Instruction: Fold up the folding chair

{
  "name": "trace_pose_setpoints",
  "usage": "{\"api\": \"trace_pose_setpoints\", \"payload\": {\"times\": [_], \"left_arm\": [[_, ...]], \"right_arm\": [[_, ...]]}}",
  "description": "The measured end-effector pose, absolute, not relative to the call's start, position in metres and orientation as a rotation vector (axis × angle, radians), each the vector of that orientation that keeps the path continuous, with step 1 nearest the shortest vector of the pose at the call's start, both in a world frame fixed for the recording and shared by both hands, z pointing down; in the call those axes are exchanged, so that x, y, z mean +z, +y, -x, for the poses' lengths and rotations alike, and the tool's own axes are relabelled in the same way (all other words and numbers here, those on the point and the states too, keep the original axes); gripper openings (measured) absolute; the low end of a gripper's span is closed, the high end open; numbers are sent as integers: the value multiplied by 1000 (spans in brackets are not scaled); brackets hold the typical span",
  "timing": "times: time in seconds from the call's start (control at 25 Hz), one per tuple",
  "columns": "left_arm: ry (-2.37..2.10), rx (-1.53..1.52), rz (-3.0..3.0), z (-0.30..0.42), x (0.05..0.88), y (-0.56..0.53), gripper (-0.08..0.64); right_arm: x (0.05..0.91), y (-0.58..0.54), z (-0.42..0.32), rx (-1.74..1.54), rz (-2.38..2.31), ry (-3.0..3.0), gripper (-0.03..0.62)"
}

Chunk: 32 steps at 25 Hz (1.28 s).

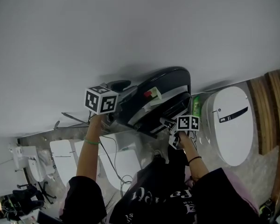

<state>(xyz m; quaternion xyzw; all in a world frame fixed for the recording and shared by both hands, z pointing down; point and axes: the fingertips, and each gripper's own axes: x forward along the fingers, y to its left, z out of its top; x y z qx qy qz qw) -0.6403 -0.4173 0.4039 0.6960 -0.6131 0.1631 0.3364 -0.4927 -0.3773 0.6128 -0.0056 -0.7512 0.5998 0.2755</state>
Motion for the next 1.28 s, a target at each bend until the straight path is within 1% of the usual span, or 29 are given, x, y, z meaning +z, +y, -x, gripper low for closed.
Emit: {"api": "trace_pose_setpoints", "payload": {"times": [0.2,0.36,0.52,0.68,0.76,0.92,1.28], "left_arm": [[-1678,237,-1838,643,365,-398,160],[-1680,155,-1879,618,344,-371,156],[-1683,32,-1880,582,340,-336,108],[-1739,26,-1846,548,355,-292,35],[-1738,29,-1834,529,365,-268,14],[-1679,23,-1830,484,380,-229,8],[-1628,-104,-1805,409,388,-182,5]], "right_arm": [[586,-370,478,1578,9,-2096,101],[560,-361,468,1528,-8,-2173,101],[530,-345,457,1482,-26,-2247,97],[490,-315,446,1488,-29,-2308,78],[466,-294,439,1507,-16,-2350,74],[439,-258,417,1514,-55,-2414,64],[431,-204,347,1419,-173,-2459,50]]}}
